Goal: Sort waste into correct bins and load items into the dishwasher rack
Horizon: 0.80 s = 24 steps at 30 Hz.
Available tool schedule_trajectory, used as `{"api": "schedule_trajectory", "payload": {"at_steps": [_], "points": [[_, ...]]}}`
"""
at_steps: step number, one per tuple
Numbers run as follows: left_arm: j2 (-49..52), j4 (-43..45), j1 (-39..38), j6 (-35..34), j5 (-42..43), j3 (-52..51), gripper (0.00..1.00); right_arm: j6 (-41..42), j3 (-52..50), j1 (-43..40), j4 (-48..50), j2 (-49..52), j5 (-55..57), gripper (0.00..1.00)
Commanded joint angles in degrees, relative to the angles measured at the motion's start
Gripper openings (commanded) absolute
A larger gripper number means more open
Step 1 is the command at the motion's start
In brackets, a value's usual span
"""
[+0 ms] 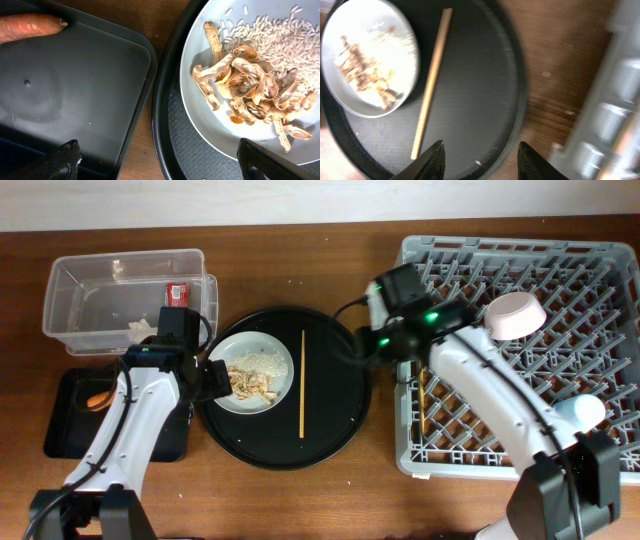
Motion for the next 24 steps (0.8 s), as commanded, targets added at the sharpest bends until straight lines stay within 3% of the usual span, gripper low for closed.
{"api": "schedule_trajectory", "payload": {"at_steps": [1,12,16,19,21,24], "points": [[-1.01,0.02,0.24,-0.79,-0.39,0.04,0.99,-0.09,1.11,5.73,1.11,3.32,3.21,0.45],[-1.01,0.02,0.24,-0.81,-0.39,0.04,0.99,2.89,1.11,14.97,11.10,18.12,3.48,0.47],[-1.01,0.02,0.24,-0.79,-0.39,0.04,0.99,7.67,1.11,16.00,12.70,22.36,5.14,0.48],[-1.01,0.04,0.24,-0.79,-0.39,0.04,0.99,10.67,1.11,15.98,10.86,23.91,9.29,0.37],[-1.01,0.02,0.24,-0.79,-0.39,0.04,0.99,13.60,1.11,15.85,8.13,23.91,13.42,0.23],[-1.01,0.02,0.24,-0.79,-0.39,0.04,0.99,16.44,1.11,15.10,4.59,23.91,16.55,0.18]]}}
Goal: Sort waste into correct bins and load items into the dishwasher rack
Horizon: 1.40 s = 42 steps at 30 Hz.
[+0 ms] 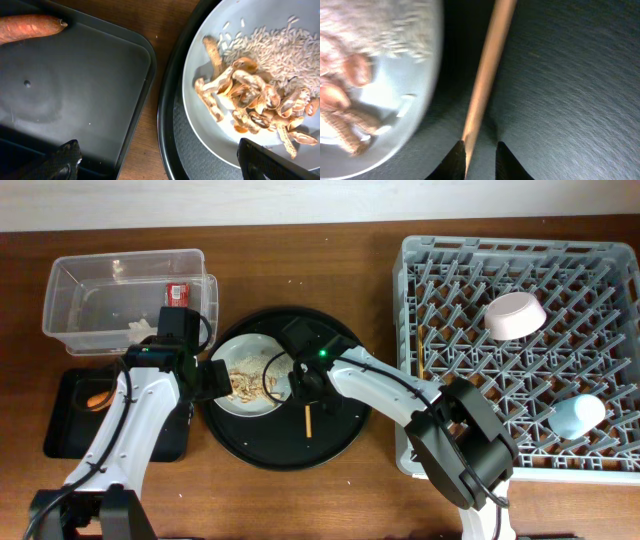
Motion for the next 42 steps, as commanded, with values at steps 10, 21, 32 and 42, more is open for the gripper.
{"api": "schedule_trajectory", "payload": {"at_steps": [10,21,32,42], "points": [[-1.01,-0.09,0.24,-0.79,-0.39,0.04,0.99,3.41,-1.27,-2.01,-3.48,2.27,3.39,0.26],[-1.01,-0.11,0.24,-0.79,-0.39,0.04,0.99,3.19,4.26,-1.92,-6.97,-0.87,2.58,0.33],[-1.01,-0.11,0.24,-0.79,-0.39,0.04,0.99,5.03,4.13,2.51,-4.07,1.09,2.78,0.34],[-1.05,-0.33,12.74,-0.96,0.31,0.07,0.99,7.96,3.72,2.56,-4.07,4.55,2.80,0.34]]}}
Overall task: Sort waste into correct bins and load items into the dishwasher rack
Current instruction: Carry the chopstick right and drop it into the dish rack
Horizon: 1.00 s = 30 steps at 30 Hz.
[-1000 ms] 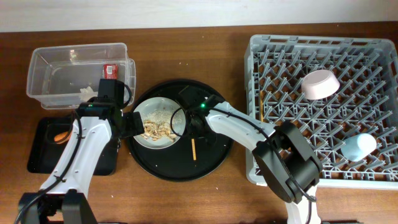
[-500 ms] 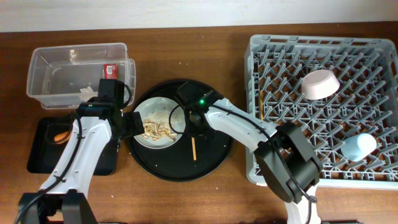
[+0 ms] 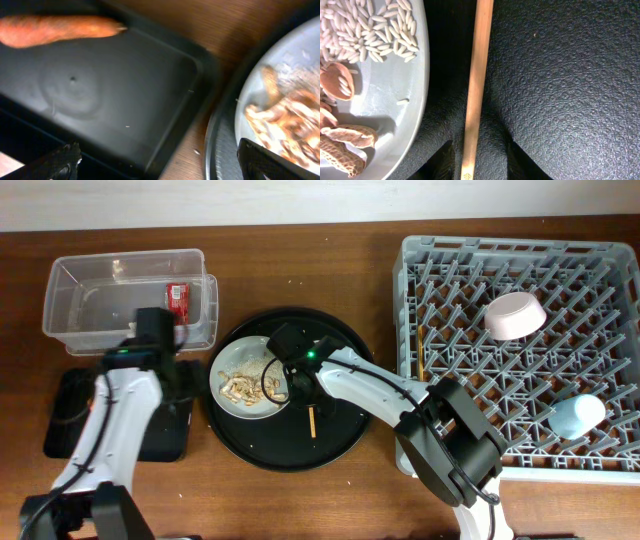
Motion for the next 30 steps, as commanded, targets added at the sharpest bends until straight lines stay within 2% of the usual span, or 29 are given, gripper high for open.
{"api": "schedule_trajectory", "payload": {"at_steps": [1,5,6,12,24,30], "points": [[-1.05,-0.37,7.02,-0.98,3.45,0.07,0.99,1.22,0.31,0.28,-0.02,2.29,0.07,0.33],[-1.05,-0.50,11.21,-0.98,7.30,0.07,0.99,1.25,0.31,0.28,-0.11,2.47,0.07,0.11],[-1.05,-0.50,11.50,-0.98,7.30,0.07,0.99,1.46,0.31,0.28,-0.52,2.47,0.09,0.08],[-1.03,-0.48,11.50,-0.98,7.30,0.07,0.99,2.75,0.07,0.20,-2.47,2.47,0.02,0.04],[-1.03,-0.50,11.50,-0.98,7.93,0.07,0.99,3.08,-0.85,0.15,-3.48,2.05,-0.35,0.05],[-1.03,-0.50,11.50,-0.98,7.93,0.07,0.99,-2.38,2.12,-5.88,-7.67,-7.67,0.09,0.04]]}}
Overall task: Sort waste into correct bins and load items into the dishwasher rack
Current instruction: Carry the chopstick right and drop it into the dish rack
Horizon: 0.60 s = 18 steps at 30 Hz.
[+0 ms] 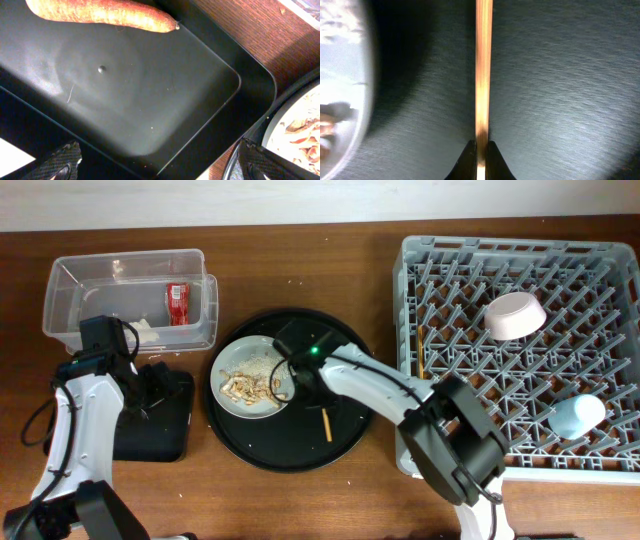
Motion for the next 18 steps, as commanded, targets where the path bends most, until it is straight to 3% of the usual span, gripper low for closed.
{"api": "schedule_trajectory", "payload": {"at_steps": [1,8,12,18], "points": [[-1.03,-0.04,0.24,-0.61,0.81,0.07,0.99,-5.03,1.62,-5.31,-1.95,-9.53,0.28,0.04],[-1.03,-0.04,0.24,-0.61,0.83,0.07,0.99,-14.03,1.62,-18.91,-9.70,-23.63,0.24,0.04],[-1.03,-0.04,0.24,-0.61,0.83,0.07,0.99,-17.42,0.04,-25.07,-14.84,-22.80,0.07,0.04],[-1.03,-0.02,0.24,-0.59,1.90,0.07,0.99,-17.38,-7.13,-27.96,-10.16,-21.44,0.66,0.04]]}}
